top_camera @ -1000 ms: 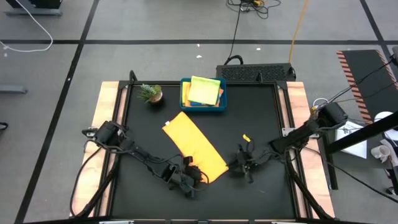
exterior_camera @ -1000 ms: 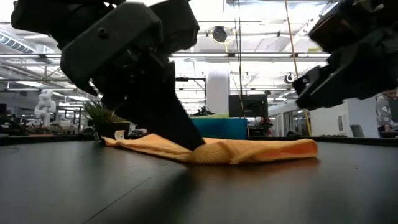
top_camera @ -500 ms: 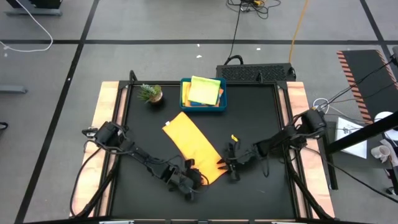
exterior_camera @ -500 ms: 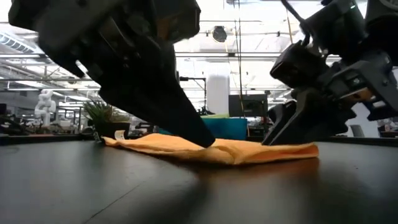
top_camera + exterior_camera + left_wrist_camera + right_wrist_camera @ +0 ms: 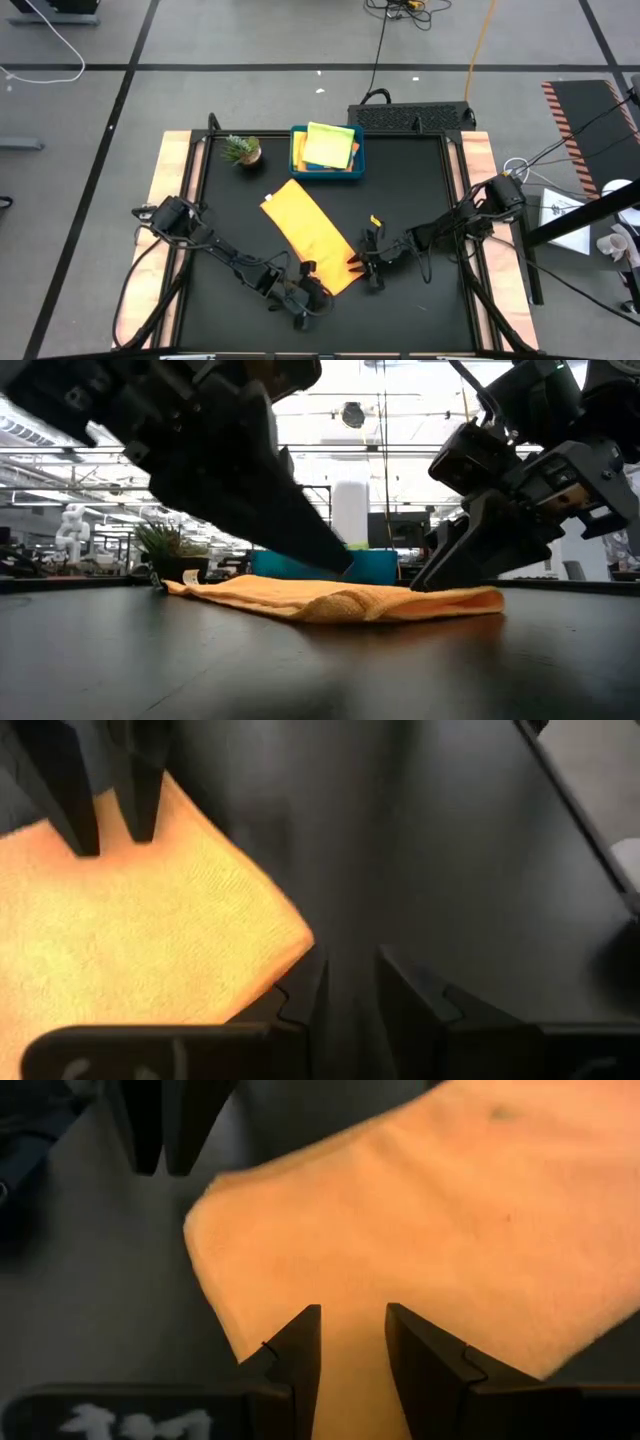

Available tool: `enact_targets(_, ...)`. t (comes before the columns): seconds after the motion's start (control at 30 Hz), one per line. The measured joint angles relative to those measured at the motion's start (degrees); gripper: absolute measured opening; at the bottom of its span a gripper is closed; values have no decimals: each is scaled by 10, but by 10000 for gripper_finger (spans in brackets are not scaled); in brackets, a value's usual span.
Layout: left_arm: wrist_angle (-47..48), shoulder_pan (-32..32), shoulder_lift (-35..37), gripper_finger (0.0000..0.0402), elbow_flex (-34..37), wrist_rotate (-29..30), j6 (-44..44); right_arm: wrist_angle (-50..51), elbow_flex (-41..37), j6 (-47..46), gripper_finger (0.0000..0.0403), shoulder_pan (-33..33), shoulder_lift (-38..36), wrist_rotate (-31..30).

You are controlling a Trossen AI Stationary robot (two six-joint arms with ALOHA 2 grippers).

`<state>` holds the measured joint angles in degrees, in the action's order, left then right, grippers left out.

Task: Fold microfiber towels
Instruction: Fold the orange microfiber cloth

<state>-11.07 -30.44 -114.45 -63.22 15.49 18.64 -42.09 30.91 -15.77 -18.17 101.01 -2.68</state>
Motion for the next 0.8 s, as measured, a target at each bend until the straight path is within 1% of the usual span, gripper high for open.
enact_targets(0.1, 12, 0, 0, 88, 0, 9, 0, 3, 0, 0, 105, 0, 1, 0)
enact_targets(0.13, 14, -2, 0, 88, 0, 28, 0, 4, 0, -1, 105, 0, 1, 0)
enact_targets(0.27, 23, -14, 10, 88, 0, 135, -19, 5, 0, -5, 105, 0, 1, 0)
enact_targets(0.33, 28, -16, 10, 88, 0, 160, -32, 3, 0, -7, 105, 0, 0, 4)
enact_targets(0.4, 43, -14, 9, 88, 0, 158, -34, 3, 0, -11, 105, 0, 0, 14)
enact_targets(0.5, 65, -6, 6, 88, 0, 133, -7, 3, 0, -13, 105, 0, 0, 15)
enact_targets(0.57, 79, -5, 4, 88, 0, 130, 2, 3, 0, -13, 105, 0, 0, 15)
enact_targets(0.73, 78, -7, -8, 88, 0, 123, 10, 3, 0, -13, 105, 0, 0, 15)
enact_targets(0.8, 63, -6, -17, 88, 0, 114, 14, 3, 0, -13, 105, 0, 0, 15)
